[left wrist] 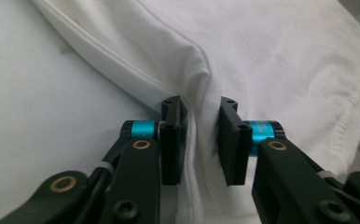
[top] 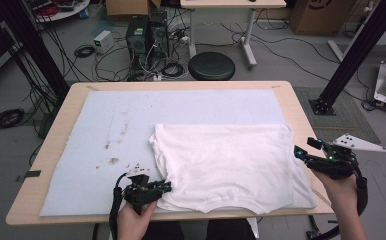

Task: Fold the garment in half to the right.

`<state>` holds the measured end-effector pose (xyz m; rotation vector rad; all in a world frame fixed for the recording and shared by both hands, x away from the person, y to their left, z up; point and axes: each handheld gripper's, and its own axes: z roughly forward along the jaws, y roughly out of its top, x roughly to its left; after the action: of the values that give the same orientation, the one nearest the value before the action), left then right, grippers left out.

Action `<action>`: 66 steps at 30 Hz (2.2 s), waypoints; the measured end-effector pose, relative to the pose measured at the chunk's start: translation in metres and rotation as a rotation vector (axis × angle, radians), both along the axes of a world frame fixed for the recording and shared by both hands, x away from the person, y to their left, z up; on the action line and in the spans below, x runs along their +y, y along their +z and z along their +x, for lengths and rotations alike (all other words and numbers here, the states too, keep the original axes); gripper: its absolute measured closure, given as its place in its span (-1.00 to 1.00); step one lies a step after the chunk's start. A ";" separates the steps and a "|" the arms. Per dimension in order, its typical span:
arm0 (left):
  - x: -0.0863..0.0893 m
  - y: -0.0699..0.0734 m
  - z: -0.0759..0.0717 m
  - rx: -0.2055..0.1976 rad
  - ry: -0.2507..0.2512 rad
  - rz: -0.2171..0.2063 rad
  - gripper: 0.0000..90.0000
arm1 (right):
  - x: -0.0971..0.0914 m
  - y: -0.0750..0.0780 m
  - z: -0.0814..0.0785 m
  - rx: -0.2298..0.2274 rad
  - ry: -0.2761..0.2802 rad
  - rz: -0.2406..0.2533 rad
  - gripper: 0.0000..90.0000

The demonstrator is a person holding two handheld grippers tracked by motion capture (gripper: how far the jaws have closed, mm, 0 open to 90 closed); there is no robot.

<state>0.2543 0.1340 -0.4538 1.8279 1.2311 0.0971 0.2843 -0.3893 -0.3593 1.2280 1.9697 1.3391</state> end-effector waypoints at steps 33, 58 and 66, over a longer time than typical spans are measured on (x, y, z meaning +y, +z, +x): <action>-0.002 0.003 -0.001 -0.033 -0.023 0.029 0.83 | 0.213 0.035 0.099 0.137 0.292 -0.139 -0.09; 0.000 0.001 0.001 -0.016 -0.022 -0.001 0.83 | 0.379 -0.041 0.203 0.332 0.462 -0.185 0.31; 0.001 0.001 0.000 -0.017 -0.021 -0.004 0.83 | 0.407 -0.063 0.213 0.343 0.381 -0.219 0.42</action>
<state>0.2545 0.1348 -0.4532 1.8323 1.1995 0.0979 0.4970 0.0173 -0.4221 1.0679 2.6194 1.0857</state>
